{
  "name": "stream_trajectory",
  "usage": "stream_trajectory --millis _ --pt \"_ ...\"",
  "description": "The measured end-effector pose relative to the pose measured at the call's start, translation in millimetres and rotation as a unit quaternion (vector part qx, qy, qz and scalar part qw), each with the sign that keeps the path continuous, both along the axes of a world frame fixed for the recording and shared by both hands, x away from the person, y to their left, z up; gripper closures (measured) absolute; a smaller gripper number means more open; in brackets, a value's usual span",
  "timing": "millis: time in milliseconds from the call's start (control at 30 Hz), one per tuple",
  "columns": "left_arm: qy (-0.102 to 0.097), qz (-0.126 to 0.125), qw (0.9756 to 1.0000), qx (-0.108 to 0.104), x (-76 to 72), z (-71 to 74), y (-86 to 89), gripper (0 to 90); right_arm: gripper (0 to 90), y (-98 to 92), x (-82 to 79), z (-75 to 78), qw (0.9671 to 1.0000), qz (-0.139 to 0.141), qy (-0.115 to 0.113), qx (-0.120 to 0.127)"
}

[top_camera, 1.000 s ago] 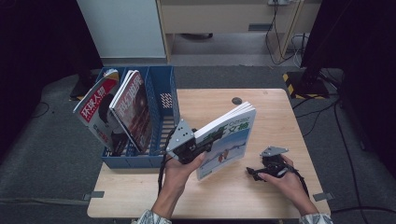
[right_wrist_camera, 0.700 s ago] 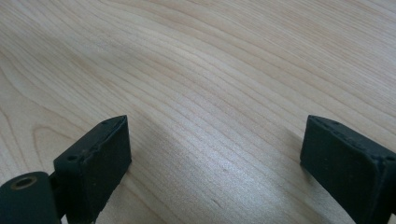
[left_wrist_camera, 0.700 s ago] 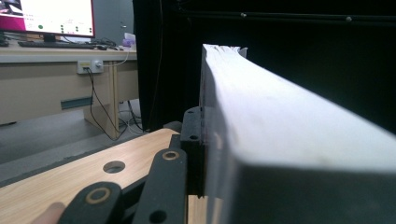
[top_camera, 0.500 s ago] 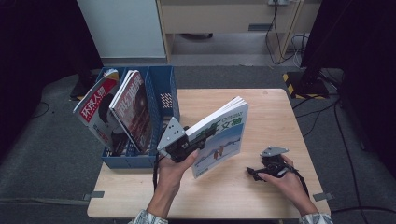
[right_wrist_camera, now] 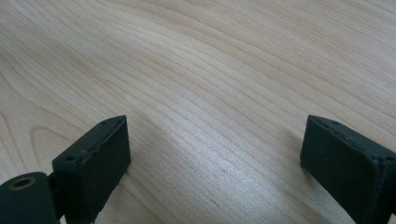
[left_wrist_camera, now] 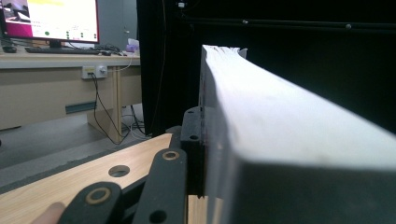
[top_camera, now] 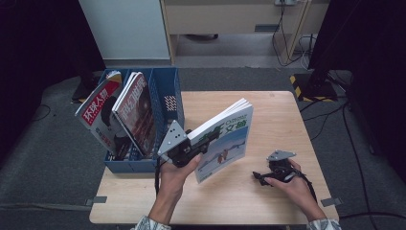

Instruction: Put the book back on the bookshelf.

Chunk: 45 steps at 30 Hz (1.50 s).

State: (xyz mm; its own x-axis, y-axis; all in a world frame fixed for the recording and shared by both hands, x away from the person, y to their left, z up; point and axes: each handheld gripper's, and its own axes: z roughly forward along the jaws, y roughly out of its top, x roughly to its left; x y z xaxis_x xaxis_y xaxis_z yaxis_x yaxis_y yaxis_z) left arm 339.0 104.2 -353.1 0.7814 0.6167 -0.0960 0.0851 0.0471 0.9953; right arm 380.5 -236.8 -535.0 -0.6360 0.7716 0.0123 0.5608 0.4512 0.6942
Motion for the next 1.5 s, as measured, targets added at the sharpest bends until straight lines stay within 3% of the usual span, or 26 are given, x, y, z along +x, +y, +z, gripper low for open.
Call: stream_trajectory --millis 333,767,933,1100,1500 --pt "-0.003 0.007 0.9999 -0.008 -3.5 8.7 5.2 73.6 8.7 0.0 0.1 -0.2 1.0000 0.000 -0.001 0.001" --pt "-0.015 0.028 0.9995 -0.007 -13.4 34.1 17.9 73.7 8.5 0.2 0.6 -0.6 1.0000 -0.003 -0.004 0.002" --pt "-0.013 0.035 0.9993 0.004 -13.1 44.1 28.5 73.7 8.2 0.4 0.8 -0.8 1.0000 -0.004 -0.005 0.002" --pt "-0.025 0.050 0.9983 0.017 -10.8 56.3 36.7 73.7 7.8 0.6 1.0 -1.3 1.0000 -0.006 -0.007 0.003" --pt "-0.023 0.058 0.9980 0.012 -7.5 63.3 49.0 73.7 6.5 0.5 0.5 -3.1 0.9999 -0.008 -0.012 0.009"
